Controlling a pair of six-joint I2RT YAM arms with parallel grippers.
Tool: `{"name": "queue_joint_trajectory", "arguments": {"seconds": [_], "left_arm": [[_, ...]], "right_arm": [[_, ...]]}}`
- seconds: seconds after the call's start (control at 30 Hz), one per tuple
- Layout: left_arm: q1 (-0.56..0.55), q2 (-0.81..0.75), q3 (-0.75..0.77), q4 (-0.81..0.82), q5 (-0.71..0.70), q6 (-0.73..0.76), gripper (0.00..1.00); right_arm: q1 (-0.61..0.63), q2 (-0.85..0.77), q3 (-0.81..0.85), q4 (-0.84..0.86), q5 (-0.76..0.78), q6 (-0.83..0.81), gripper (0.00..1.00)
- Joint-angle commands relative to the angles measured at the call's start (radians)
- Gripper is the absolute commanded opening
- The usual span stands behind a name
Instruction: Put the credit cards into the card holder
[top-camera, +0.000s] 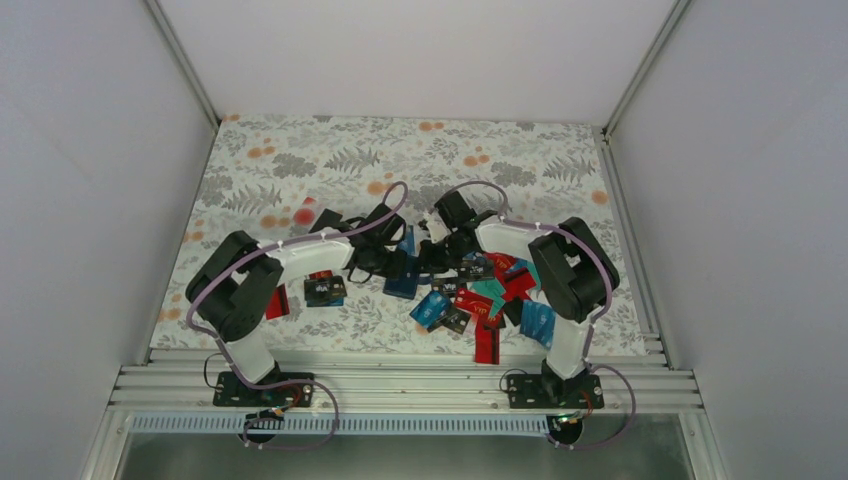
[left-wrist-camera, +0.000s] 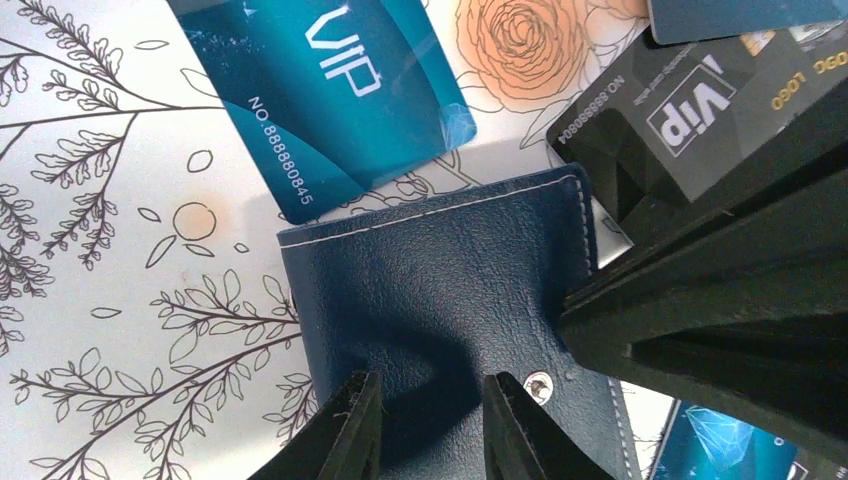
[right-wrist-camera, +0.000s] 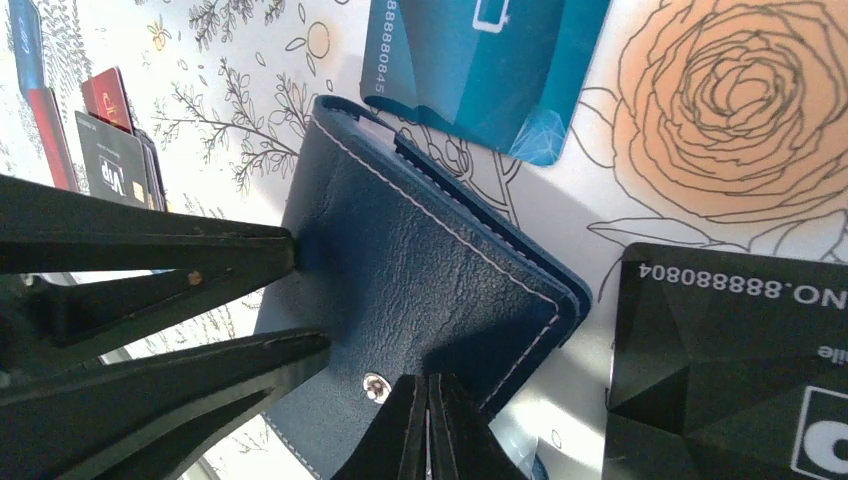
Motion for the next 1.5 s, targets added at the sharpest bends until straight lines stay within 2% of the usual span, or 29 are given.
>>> {"name": "queue_joint_trajectory", "arguments": {"seconds": [0.0, 0.17, 0.37, 0.47, 0.63, 1.0, 1.2, 1.47], "left_arm": [[-0.001, -0.040, 0.012, -0.025, 0.024, 0.008, 0.28], [0.040, -0.057, 0.038, -0.017, 0.054, 0.017, 0.28], [0.098, -0.023, 0.049, 0.047, 0.167, 0.031, 0.23], [0.113, -0.010, 0.066, 0.018, 0.155, 0.057, 0.23], [0.137, -0.029, 0.032, 0.001, 0.195, 0.104, 0.38], [0.138, 0.070, 0.009, 0.041, 0.268, 0.118, 0.48], [0.138, 0.116, 0.003, 0.052, 0.284, 0.117, 0.46], [0.136, 0.112, -0.010, 0.070, 0.290, 0.104, 0.33]], "right_arm": [[-0.002, 0.027, -0.046, 0.019, 0.058, -0.006, 0.05], [-0.003, 0.030, -0.065, 0.023, 0.075, -0.008, 0.05], [-0.003, 0.027, -0.068, 0.030, 0.068, -0.001, 0.05], [-0.003, 0.023, -0.068, 0.028, 0.068, -0.001, 0.04], [-0.003, 0.024, -0.068, 0.031, 0.064, 0.004, 0.05], [-0.003, 0.028, -0.065, 0.031, 0.065, 0.003, 0.05], [-0.004, 0.025, -0.059, 0.027, 0.060, 0.003, 0.04], [-0.004, 0.000, -0.017, -0.002, 0.054, -0.005, 0.05]]}}
